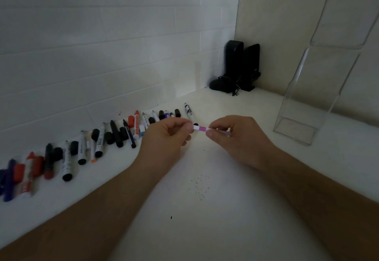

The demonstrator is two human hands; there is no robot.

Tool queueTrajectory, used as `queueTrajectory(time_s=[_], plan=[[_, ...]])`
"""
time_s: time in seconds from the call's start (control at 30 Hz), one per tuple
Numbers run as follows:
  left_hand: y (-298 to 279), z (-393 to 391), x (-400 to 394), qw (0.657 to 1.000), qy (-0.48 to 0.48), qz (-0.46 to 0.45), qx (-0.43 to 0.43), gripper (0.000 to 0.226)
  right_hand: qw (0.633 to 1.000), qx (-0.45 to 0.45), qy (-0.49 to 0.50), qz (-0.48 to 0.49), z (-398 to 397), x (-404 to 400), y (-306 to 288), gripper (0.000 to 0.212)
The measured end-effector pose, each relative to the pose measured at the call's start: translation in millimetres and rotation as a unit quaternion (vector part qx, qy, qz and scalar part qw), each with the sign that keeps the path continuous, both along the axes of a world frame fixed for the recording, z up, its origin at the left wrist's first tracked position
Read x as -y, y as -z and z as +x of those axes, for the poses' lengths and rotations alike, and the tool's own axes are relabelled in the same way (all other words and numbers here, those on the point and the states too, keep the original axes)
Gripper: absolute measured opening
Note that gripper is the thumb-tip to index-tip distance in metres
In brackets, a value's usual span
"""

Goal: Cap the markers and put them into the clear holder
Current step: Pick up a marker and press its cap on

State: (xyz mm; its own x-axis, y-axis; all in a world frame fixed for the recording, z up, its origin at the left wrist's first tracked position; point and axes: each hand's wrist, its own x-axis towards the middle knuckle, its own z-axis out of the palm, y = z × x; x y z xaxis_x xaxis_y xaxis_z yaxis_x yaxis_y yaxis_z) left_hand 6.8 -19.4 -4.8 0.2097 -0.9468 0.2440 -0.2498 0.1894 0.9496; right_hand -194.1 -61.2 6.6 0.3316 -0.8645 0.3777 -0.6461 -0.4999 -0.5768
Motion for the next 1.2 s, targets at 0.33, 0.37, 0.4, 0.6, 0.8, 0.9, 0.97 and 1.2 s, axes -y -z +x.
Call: queueTrajectory(time_s=[0.33,0.37,0.4,0.6,0.8,0.9,0.97,1.2], plan=[[1.0,0.8,2.1,0.992,-0.008,0.020,0.126,0.013,0.998,-0.052,-0.029,0.018,3.5,-3.5,-0.4,0.022],[0.9,1.2,2.1,0.991,-0.008,0.017,0.135,0.013,0.998,-0.058,-0.030,0.021,3.3,-3.2,0.3,0.023],[0.8,1.0,2.2,0.990,-0.007,0.013,0.142,0.012,0.997,-0.063,-0.027,0.022,2.7,-3.3,0.2,0.025],[-0.6,-6.6,0.3,0.982,0.018,-0.024,0.185,0.006,0.957,-0.255,0.026,-0.137,5.9,-13.7,-14.9,0.035],[-1.2,-5.1,-7.0,0.982,0.041,-0.054,0.176,0.024,0.964,-0.208,0.038,-0.163,3.3,-28.9,-52.8,0.025],[-3.2,-10.6,-16.7,0.964,0.078,-0.086,0.238,0.024,0.980,-0.077,0.068,-0.171,-23.2,-38.6,-95.6,0.017],[-1.9,-12.6,-20.7,0.951,0.107,-0.090,0.275,0.025,0.981,0.017,0.103,-0.161,-46.6,-44.2,-123.8,0.013],[0.8,-10.7,-21.9,0.936,0.139,-0.083,0.314,0.021,0.935,0.141,0.279,-0.168,-122.7,-34.0,-131.2,0.005]])
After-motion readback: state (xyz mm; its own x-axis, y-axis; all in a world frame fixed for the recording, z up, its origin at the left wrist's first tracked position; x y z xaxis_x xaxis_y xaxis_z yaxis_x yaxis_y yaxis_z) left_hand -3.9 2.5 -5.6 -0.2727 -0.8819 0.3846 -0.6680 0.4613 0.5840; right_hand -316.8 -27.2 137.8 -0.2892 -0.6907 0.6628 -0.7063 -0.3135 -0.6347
